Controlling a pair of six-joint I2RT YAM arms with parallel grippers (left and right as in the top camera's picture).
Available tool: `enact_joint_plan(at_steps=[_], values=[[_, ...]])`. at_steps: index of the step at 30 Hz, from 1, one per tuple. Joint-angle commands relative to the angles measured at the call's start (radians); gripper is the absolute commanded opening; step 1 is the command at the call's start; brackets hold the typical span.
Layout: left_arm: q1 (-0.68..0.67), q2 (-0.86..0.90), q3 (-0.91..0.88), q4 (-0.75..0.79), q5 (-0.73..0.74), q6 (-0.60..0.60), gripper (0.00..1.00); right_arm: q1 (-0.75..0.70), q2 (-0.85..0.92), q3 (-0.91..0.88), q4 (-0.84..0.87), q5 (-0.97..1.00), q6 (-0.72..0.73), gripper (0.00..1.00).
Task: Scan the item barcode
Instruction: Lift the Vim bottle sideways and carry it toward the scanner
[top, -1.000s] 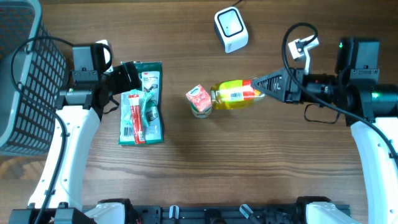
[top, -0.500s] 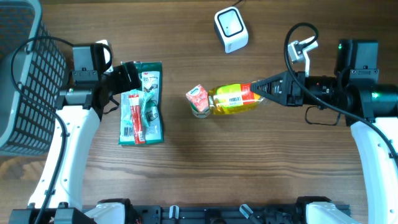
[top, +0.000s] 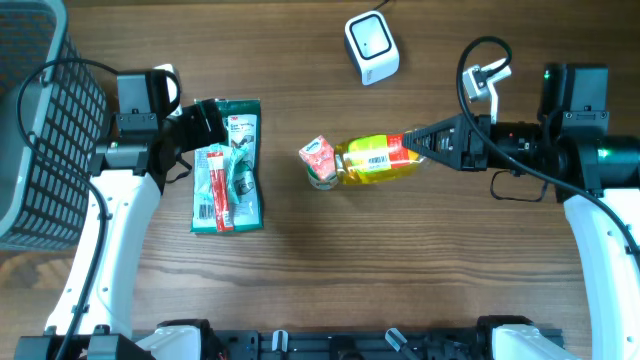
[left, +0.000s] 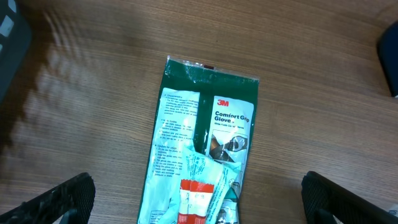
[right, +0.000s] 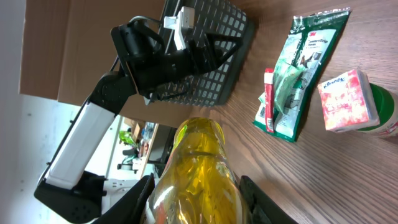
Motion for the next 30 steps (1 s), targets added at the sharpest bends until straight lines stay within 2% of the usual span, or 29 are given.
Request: enact_joint_plan(at_steps=[1, 5, 12, 20, 23, 25, 30], values=[[0.005, -0.011, 0.011, 0.003, 0.008, 0.005, 1.0, 0.0, -0.013, 0.005, -0.004, -0.021, -0.019, 0.16], [0.005, -0.011, 0.011, 0.003, 0.008, 0.005, 1.0, 0.009, -0.013, 0.005, -0.051, 0.042, -0.02, 0.12], [0.005, -0.011, 0.011, 0.003, 0.008, 0.005, 1.0, 0.067, -0.013, 0.005, -0.069, 0.118, -0.019, 0.13], [0.005, -0.011, 0.011, 0.003, 0.008, 0.005, 1.0, 0.118, -0.011, 0.05, -0.034, 0.344, 0.063, 0.11], [0.005, -0.011, 0.011, 0.003, 0.008, 0.005, 1.0, 0.118, 0.014, 0.178, -0.069, 0.421, 0.069, 0.11], [0.005, -0.011, 0.011, 0.003, 0.008, 0.005, 1.0, 0.12, 0.072, 0.334, -0.169, 0.547, 0.052, 0.12], [0.005, -0.011, 0.011, 0.003, 0.008, 0.005, 1.0, 0.12, 0.293, 0.721, -0.433, 0.694, -0.072, 0.14]])
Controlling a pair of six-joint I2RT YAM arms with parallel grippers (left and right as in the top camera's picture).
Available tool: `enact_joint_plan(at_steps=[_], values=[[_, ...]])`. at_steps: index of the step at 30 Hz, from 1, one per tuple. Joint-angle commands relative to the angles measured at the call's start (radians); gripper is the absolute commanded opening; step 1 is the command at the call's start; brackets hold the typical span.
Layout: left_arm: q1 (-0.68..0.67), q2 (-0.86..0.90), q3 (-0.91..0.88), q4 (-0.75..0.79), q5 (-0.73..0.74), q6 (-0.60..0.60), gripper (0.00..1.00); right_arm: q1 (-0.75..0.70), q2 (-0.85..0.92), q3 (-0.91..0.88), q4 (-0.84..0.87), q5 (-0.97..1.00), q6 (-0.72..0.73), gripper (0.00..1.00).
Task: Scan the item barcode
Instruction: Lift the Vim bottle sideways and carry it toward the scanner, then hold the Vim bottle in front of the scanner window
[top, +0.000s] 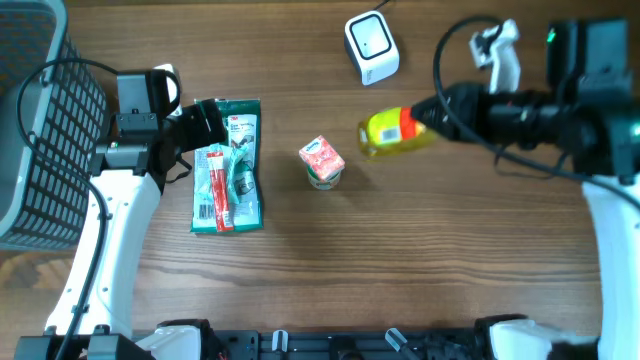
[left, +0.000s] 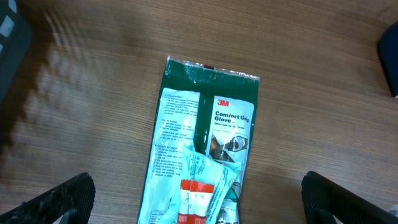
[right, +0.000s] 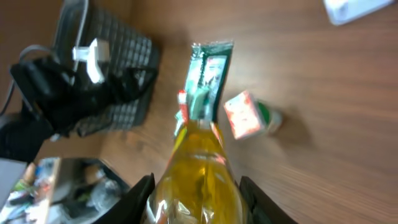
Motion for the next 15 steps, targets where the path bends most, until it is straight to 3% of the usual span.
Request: enact_joint_plan(at_steps=[1, 7, 15], values=[[0.005, -0.011, 0.011, 0.003, 0.008, 0.005, 1.0, 0.005, 0.159, 0.217, -0.088, 0.15, -0.099, 0.13], [0.005, -0.011, 0.011, 0.003, 0.008, 0.005, 1.0, 0.02, 0.325, 0.251, 0.026, 0.19, -0.163, 0.08], [0.005, -0.011, 0.011, 0.003, 0.008, 0.005, 1.0, 0.183, 0.473, 0.251, 0.262, 0.729, -0.162, 0.05]])
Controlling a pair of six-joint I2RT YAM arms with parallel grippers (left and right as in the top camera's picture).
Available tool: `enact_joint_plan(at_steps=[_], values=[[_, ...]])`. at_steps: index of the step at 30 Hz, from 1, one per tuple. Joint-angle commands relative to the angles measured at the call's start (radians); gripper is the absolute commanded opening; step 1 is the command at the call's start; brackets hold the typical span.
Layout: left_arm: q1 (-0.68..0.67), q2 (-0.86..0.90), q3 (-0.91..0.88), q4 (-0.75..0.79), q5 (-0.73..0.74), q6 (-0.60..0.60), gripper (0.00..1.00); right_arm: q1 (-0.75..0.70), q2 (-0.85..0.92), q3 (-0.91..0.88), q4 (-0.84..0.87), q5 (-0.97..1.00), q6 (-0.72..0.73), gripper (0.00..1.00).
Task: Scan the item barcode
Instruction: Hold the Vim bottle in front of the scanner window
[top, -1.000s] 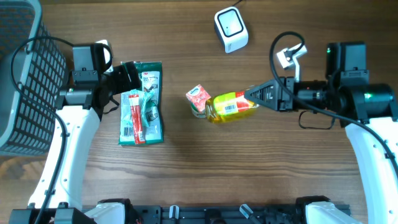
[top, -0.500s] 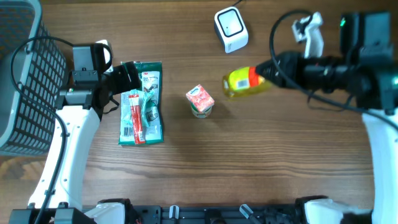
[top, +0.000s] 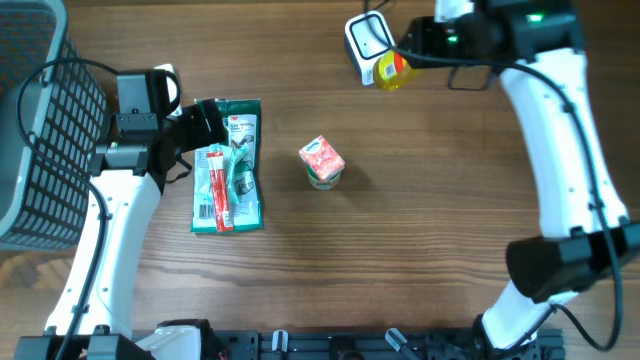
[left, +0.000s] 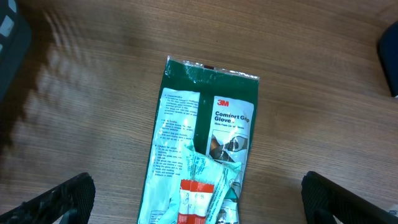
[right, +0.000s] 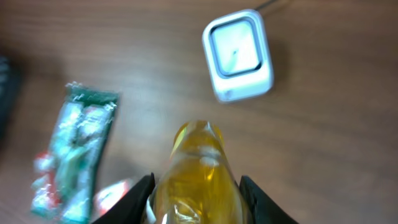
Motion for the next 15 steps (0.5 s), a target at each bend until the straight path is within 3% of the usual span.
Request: enact_joint_plan(at_steps=[1, 8, 15], values=[[0.005, -0.011, 0.011, 0.003, 0.008, 0.005, 1.0, 0.08, 0.05, 0.023, 0.085, 0.299, -0.021, 0.05], [0.005, -0.011, 0.011, 0.003, 0.008, 0.005, 1.0, 0.241, 0.172, 0.023, 0.334, 0.621, -0.127, 0.04], [0.005, -0.011, 0.011, 0.003, 0.008, 0.005, 1.0, 0.291, 0.332, 0.021, 0.542, 0.959, -0.416, 0.04]])
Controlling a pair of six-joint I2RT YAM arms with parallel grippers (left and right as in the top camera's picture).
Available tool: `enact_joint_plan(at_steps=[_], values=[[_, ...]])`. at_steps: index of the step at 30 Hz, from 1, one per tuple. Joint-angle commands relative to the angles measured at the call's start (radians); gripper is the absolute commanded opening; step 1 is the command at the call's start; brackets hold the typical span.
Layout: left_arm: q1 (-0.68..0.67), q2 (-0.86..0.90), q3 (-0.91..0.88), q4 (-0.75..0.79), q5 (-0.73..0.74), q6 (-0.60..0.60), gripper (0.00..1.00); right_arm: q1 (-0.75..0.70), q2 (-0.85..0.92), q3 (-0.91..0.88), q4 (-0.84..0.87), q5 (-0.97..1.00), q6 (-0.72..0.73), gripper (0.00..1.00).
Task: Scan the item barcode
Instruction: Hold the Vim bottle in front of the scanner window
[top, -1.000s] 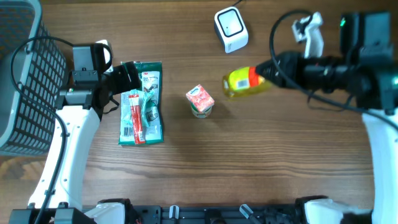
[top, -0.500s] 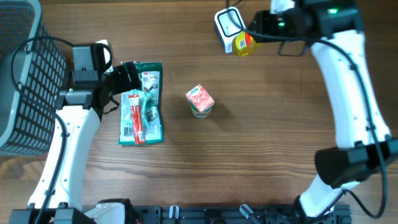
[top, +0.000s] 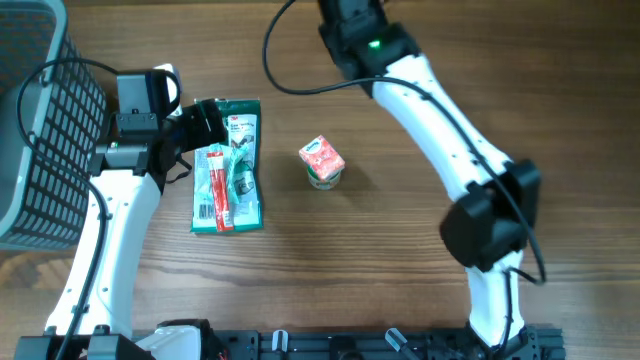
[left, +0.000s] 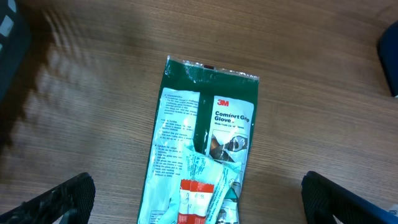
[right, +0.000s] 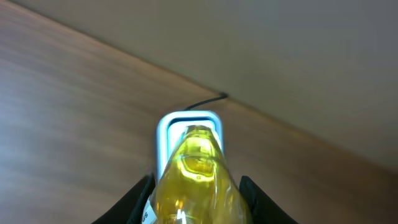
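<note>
In the right wrist view my right gripper (right: 196, 186) is shut on a clear bottle of yellow liquid (right: 196, 168). The bottle's far end sits directly in front of the white barcode scanner (right: 164, 127), covering most of its face. The scanner's black cable (right: 205, 101) runs off behind it. In the overhead view my right arm (top: 365, 40) reaches to the table's far edge, hiding both bottle and scanner. My left gripper (left: 196, 186) hangs open and empty above a green glove pack (left: 208, 134).
A red sachet (left: 196, 198) lies on the glove pack (top: 232, 165). A small carton-topped cup (top: 320, 162) stands mid-table. A dark wire basket (top: 30, 120) fills the far left. The right arm's links (top: 450, 130) span the table's right half.
My right arm has swung further to the far edge and now covers the scanner from above. The bottle, then beside the scanner, now points straight at it. The left arm is unchanged.
The right gripper first held the bottle lying mid-table next to the cup, barcode label up. Then the bottle was raised and nearer the scanner, then right beside it. Now its end is in front of the scanner. The left gripper stayed open over the glove pack throughout.
</note>
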Motion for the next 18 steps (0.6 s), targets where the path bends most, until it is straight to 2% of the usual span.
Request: enact_joint_plan(at_steps=[1, 4, 12, 18], values=[[0.005, -0.011, 0.011, 0.003, 0.008, 0.005, 1.0, 0.0, 0.076, 0.021, 0.09, 0.303, -0.215, 0.04], [0.005, -0.011, 0.011, 0.003, 0.008, 0.005, 1.0, -0.001, 0.124, 0.021, 0.171, 0.362, -0.289, 0.04], [0.005, -0.011, 0.011, 0.003, 0.008, 0.005, 1.0, -0.003, 0.203, 0.016, 0.27, 0.381, -0.313, 0.04], [0.005, -0.011, 0.011, 0.003, 0.008, 0.005, 1.0, -0.004, 0.248, 0.016, 0.333, 0.399, -0.384, 0.04]])
